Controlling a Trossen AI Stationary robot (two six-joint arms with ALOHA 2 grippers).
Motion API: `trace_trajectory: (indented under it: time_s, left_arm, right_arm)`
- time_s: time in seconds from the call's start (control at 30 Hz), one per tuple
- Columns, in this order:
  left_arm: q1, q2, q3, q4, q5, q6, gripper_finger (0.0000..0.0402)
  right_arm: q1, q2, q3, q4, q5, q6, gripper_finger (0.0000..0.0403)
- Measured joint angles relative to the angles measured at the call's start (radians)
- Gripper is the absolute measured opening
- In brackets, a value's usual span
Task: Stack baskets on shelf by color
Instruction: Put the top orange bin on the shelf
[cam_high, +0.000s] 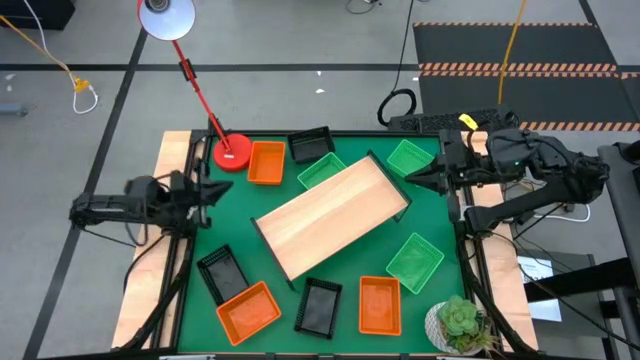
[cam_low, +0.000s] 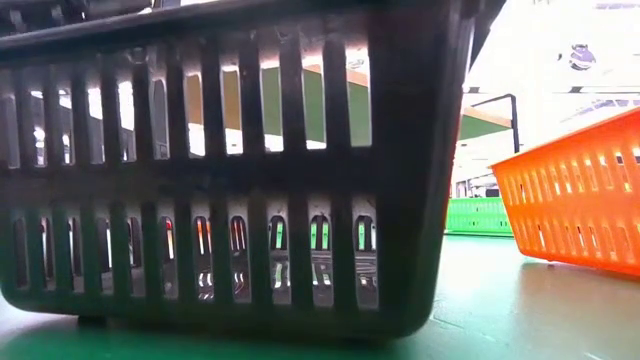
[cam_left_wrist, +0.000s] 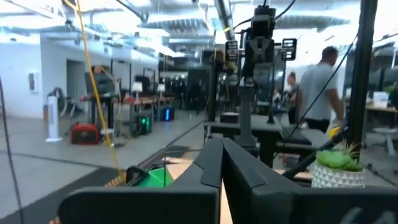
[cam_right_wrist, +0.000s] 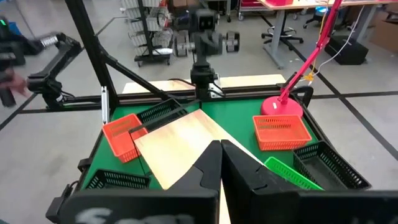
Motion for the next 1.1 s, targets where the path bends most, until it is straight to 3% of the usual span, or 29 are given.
trace_trajectory:
  time_s: [0.3, 0.8, 0.97, 1.1]
  left_arm:
    - [0.0, 0.268, 0.46, -0.289, -0.018, 0.021, 0.0005]
    - [0.0, 0.933, 1.301, -0.696, -0.018, 0.018, 0.0002]
    - [0.0, 1.099, 1.5, -0.878, -0.018, -0.05, 0.0002]
    - [-0.001, 1.174, 1.562, -1.007, -0.017, -0.152, 0.0002]
  right_arm:
    - [-0.001, -0.001, 0.0, 0.001, 0.002, -0.017, 0.0]
    - [-0.002, -0.007, 0.0, -0.063, 0.0, -0.01, 0.0]
    - [-0.002, -0.013, 0.0, -0.11, -0.002, 0.117, 0.0]
    - [-0.002, -0.011, 0.0, -0.141, 0.0, 0.169, 0.0]
